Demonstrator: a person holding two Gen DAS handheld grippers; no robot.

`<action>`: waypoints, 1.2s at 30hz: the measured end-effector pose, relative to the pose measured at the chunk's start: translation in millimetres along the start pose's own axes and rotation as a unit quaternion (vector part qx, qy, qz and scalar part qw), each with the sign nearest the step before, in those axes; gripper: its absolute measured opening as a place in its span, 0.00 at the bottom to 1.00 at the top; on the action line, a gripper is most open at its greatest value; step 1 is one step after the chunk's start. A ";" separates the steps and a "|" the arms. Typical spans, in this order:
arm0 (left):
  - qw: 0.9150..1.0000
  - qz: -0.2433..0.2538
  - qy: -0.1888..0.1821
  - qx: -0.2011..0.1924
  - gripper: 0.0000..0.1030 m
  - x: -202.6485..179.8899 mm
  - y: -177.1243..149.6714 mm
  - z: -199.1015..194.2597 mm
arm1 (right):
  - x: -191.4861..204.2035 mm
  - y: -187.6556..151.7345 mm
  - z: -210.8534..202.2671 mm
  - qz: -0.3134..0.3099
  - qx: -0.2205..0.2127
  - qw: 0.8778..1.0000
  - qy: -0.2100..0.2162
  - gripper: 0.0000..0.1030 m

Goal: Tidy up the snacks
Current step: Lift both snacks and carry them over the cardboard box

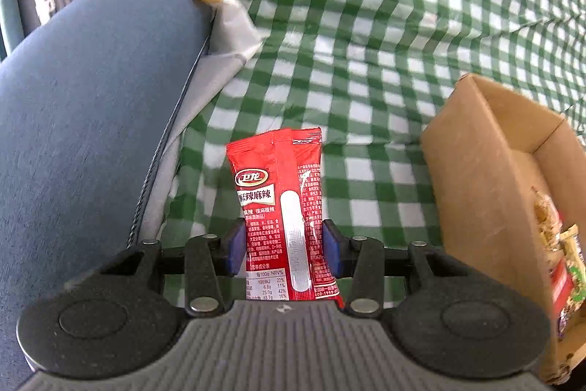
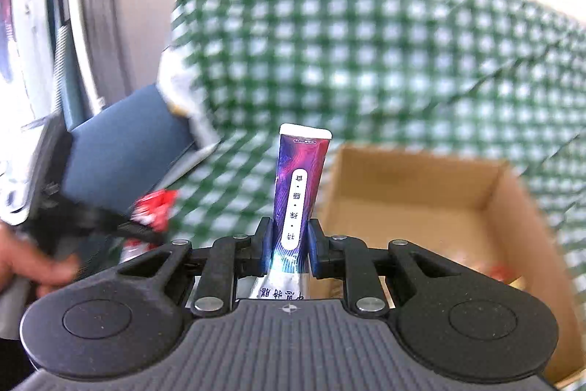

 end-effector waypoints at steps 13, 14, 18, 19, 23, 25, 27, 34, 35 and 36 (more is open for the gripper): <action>0.979 0.025 -0.098 -0.179 0.46 -86.9 9.8 -64.3 | -104.4 -34.7 -15.3 0.062 -0.035 0.992 -0.108 0.20; 0.975 0.031 -0.106 -0.195 0.46 -94.7 9.6 -69.9 | -107.8 -36.0 -15.3 0.062 -0.035 0.991 -0.113 0.20; 0.961 0.045 -0.141 -0.233 0.46 -122.7 6.2 -87.0 | -119.9 -38.8 -15.2 0.067 -0.034 0.989 -0.127 0.20; 0.959 0.047 -0.149 -0.237 0.46 -129.1 4.4 -88.9 | -121.7 -38.8 -14.6 0.065 -0.034 0.989 -0.132 0.20; 0.952 0.067 -0.175 -0.242 0.46 -154.7 -2.7 -91.0 | -127.6 -42.1 -17.9 0.058 -0.032 0.987 -0.145 0.20; 0.949 0.081 -0.186 -0.240 0.46 -167.8 -5.9 -89.7 | -130.7 -43.7 -17.1 0.056 -0.030 0.987 -0.151 0.20; 0.947 0.092 -0.194 -0.240 0.46 -179.6 -8.4 -88.5 | -133.4 -44.6 -17.2 0.055 -0.028 0.986 -0.155 0.20; 0.944 0.097 -0.210 -0.234 0.46 -197.7 -9.1 -78.0 | -140.1 -45.8 -12.4 0.055 -0.019 0.985 -0.165 0.20; 0.944 0.096 -0.213 -0.233 0.46 -199.0 -8.8 -77.3 | -140.6 -45.2 -11.7 0.054 -0.018 0.984 -0.166 0.20; 0.944 0.095 -0.215 -0.234 0.46 -200.9 -7.7 -77.1 | -141.1 -44.6 -11.2 0.053 -0.018 0.984 -0.167 0.20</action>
Point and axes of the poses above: each gripper's, at about its wrist camera, not at the fingertips, and z roughly the way its jaws point, x to its left, y to its top, the point moved 4 cm from there along z, roughly the way its jaws point, and after that the axes turned 9 degrees about y, right-handed, at the moved point
